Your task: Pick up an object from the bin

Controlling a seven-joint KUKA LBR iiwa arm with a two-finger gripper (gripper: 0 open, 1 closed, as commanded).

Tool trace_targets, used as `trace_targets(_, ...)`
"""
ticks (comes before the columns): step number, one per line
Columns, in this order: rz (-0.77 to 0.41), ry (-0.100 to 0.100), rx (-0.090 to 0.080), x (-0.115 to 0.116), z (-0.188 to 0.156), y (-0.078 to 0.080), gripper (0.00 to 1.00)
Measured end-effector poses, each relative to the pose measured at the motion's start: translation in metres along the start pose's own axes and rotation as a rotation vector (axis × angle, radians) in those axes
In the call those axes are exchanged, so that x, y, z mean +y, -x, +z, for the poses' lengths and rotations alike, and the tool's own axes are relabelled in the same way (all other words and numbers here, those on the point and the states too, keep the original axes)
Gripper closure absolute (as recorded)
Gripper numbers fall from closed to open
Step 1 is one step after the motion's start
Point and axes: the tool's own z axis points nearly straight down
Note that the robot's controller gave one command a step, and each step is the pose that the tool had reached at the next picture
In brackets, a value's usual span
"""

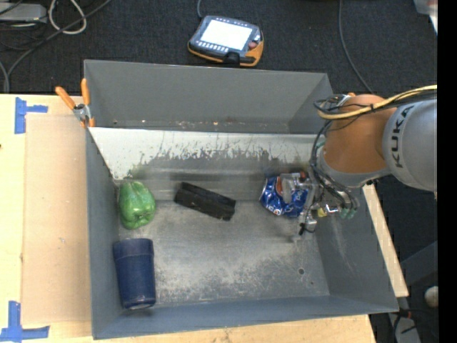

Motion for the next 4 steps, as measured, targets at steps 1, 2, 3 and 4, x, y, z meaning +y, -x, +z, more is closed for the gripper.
trace_targets(1, 0.133, -0.001, -0.008, 0.037, -0.044, 0.008, 0.00)
trace_targets(2, 0.023, -0.002, 0.001, 0.023, -0.025, 0.012, 0.00)
trace_targets(3, 0.184, -0.002, -0.010, 0.024, 0.004, 0.015, 0.00)
trace_targets(4, 0.130, -0.002, -0.005, 0.037, 0.003, 0.016, 1.00)
